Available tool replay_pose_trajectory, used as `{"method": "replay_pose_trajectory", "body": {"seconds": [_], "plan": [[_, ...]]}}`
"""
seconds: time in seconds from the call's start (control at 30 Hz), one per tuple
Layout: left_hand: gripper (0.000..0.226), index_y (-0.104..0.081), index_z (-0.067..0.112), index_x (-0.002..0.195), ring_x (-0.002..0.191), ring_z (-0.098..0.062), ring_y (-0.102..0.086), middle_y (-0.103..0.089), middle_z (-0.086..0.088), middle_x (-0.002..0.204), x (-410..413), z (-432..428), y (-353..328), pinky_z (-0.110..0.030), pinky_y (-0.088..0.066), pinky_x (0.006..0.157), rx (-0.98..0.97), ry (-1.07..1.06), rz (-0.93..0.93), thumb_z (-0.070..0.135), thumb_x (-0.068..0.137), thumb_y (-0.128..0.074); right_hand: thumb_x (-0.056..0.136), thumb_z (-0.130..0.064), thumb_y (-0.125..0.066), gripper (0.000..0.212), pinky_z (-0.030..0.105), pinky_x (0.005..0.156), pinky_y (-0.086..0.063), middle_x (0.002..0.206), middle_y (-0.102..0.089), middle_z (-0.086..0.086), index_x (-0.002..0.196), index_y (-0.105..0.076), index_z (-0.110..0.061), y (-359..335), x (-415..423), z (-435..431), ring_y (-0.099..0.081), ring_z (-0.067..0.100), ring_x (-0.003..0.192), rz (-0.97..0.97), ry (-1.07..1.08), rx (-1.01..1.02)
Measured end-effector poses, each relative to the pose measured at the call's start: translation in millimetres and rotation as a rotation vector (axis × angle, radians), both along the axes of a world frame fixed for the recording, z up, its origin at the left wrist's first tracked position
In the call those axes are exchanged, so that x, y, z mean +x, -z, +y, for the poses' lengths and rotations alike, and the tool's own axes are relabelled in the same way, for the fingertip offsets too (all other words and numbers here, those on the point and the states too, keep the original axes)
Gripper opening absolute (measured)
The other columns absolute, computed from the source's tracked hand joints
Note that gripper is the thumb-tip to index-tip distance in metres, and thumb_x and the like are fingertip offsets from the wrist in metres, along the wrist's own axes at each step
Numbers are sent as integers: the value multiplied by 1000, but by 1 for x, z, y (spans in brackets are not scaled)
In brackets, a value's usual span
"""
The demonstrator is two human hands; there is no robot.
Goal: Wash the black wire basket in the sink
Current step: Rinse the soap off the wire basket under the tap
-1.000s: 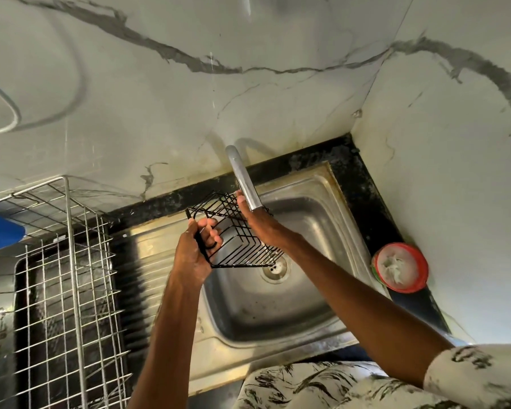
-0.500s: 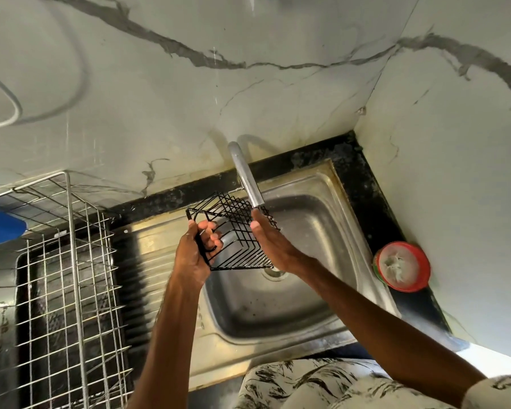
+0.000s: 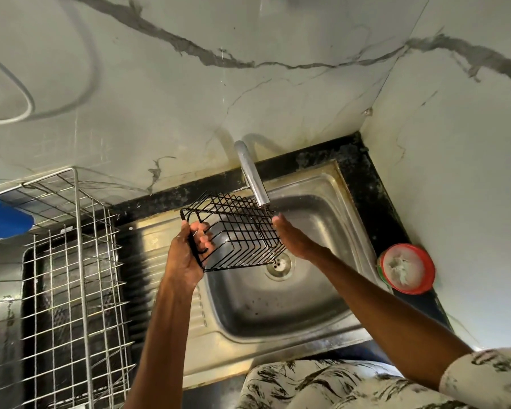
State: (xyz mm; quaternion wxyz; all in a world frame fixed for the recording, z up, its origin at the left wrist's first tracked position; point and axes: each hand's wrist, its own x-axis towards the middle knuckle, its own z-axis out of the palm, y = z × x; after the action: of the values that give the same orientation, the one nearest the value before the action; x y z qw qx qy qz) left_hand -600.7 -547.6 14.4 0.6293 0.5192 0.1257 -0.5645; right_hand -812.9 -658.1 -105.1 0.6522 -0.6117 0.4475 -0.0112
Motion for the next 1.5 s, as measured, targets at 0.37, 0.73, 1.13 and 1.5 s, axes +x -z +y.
{"method": "replay_pose_trajectory", "body": {"seconds": [0.37,0.73,1.13,1.5], "plan": [[43,-55,16,86,48,-6,-43,-50,5,64,-3,-6,5,-16,-39,43,62,87,-27,41,112,-32,92,-49,-66,66,37,99,-44,136,-50,1,144,-47,-14,3,-1,-20,-49,19,122,-10,222,231],[57,-55,12,131,109,-21,-69,-68,-6,125,-30,-2,4,-41,-61,90,289,389,-733,57,96,-61,87,-19,-73,25,34,81,-54,117,-65,8,108,-60,-17,3,-5,-31,-64,24,106,-95,322,375],[112,-62,5,119,86,-28,-71,-73,-14,105,-29,-42,21,-26,-45,54,718,910,-1032,86,44,-76,90,-19,-70,30,33,79,-52,116,-67,8,118,-63,-10,8,-23,-28,-63,24,106,-7,376,347],[64,-70,7,90,70,-19,-68,-74,-10,84,-21,-33,23,-30,-53,61,739,949,-1050,67,72,-81,105,-46,-45,57,22,82,-53,123,-60,3,155,-32,-23,-47,-2,-9,-62,14,101,66,270,-114]]}}
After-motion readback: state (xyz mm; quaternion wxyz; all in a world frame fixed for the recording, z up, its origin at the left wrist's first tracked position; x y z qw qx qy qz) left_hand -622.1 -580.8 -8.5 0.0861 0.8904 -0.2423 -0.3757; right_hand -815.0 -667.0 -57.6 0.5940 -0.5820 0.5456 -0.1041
